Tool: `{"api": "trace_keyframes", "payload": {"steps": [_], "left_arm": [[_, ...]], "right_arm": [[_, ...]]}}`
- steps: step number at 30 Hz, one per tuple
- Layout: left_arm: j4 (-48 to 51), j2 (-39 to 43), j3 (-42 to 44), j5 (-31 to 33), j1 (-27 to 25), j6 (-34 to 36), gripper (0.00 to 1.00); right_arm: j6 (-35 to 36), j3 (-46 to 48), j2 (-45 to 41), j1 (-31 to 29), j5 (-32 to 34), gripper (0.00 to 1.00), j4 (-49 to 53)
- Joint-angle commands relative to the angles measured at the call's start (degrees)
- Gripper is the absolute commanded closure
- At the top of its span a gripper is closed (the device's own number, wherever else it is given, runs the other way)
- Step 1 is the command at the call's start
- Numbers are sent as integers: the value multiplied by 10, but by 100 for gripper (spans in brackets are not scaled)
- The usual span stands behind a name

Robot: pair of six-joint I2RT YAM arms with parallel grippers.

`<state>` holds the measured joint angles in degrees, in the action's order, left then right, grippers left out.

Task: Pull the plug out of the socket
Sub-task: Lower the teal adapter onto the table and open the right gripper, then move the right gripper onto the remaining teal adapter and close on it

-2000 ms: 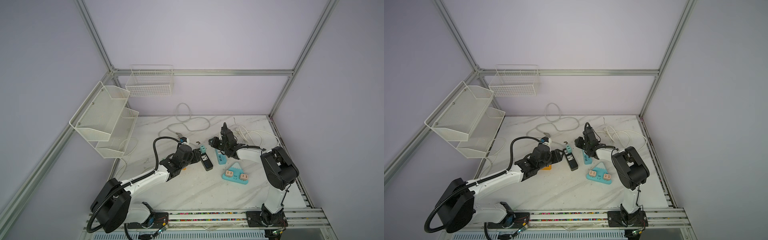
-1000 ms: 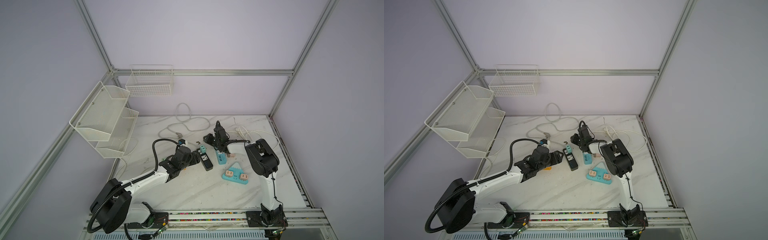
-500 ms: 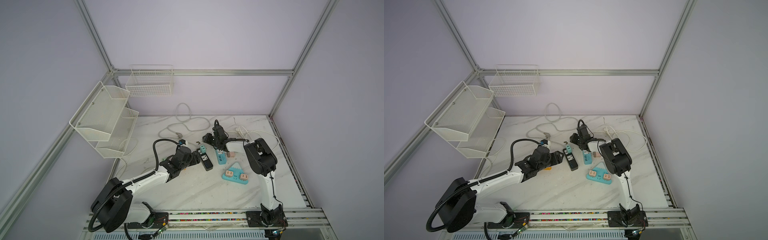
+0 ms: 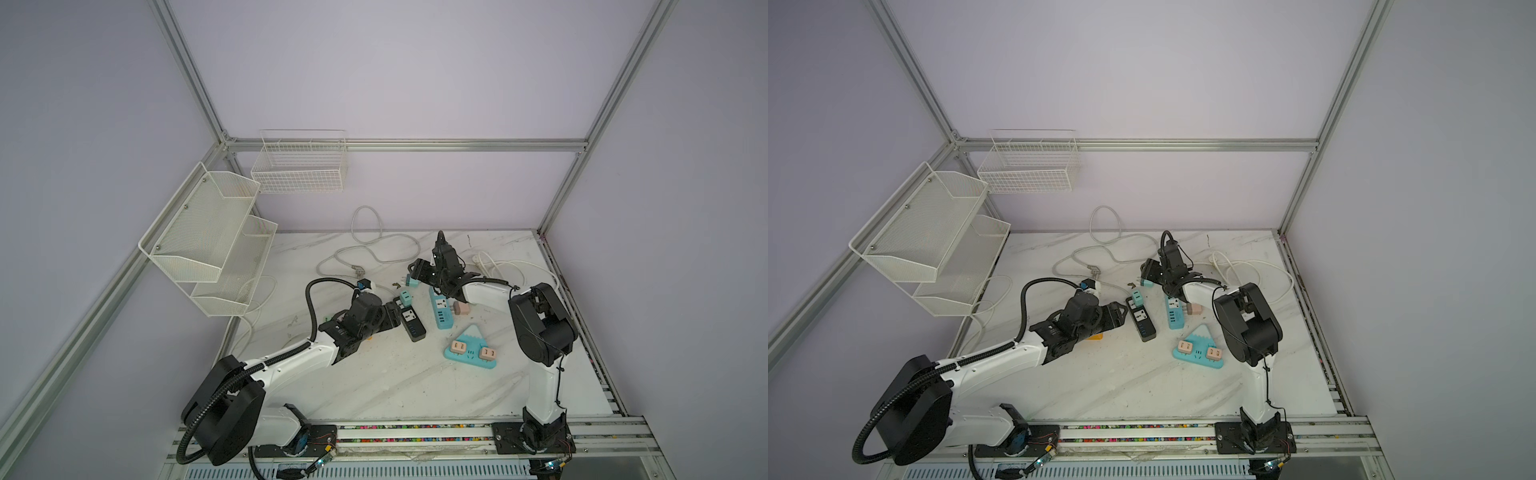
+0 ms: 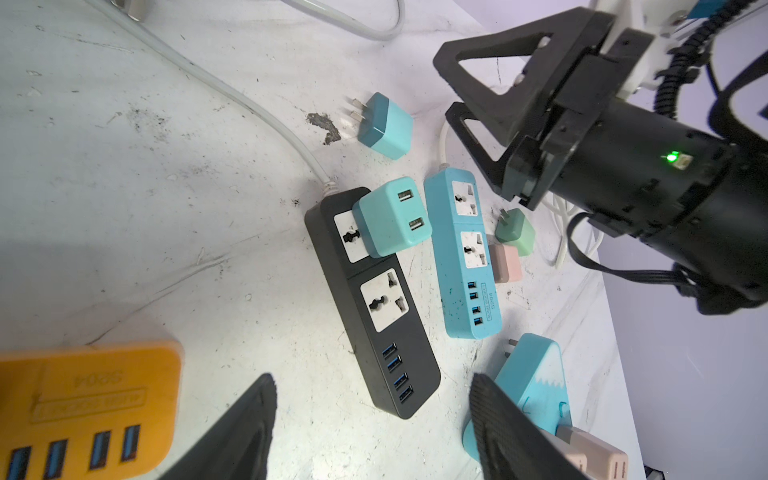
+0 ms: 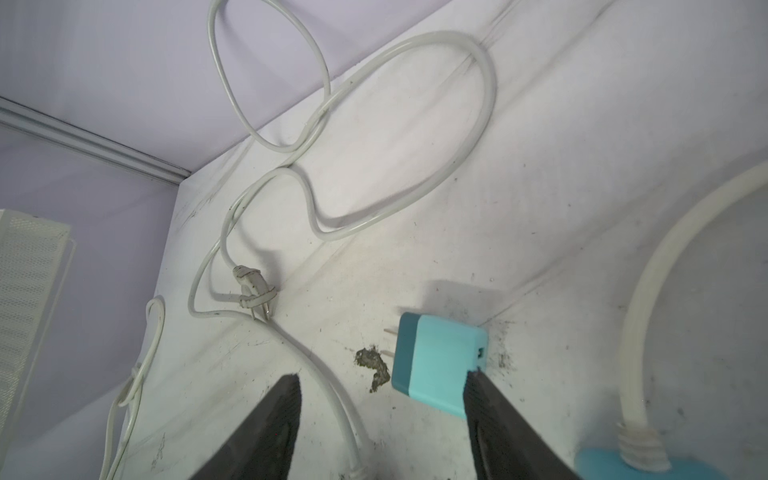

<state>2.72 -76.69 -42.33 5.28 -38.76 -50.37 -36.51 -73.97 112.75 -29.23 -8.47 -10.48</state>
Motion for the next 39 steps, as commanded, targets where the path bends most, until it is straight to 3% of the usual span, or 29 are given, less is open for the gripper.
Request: {"api": "trace_keyframes", "payload": {"steps": [1,13,22,39], "left_arm": [[-18,4,15,-8,4,-2,26],[-48,-38,-8,-44,19,-14,26],[-81,-93,-16,-55,23,-27,30],[-112,-165,-47,-56,43,-48,50]], "right_arm": [[21,13,-40,1,14,32,31],[80,40,-130,-39,58,30,125],[120,51,-156,-108,134,30,173],[175,-2,-63,-148,165,36,199]]}}
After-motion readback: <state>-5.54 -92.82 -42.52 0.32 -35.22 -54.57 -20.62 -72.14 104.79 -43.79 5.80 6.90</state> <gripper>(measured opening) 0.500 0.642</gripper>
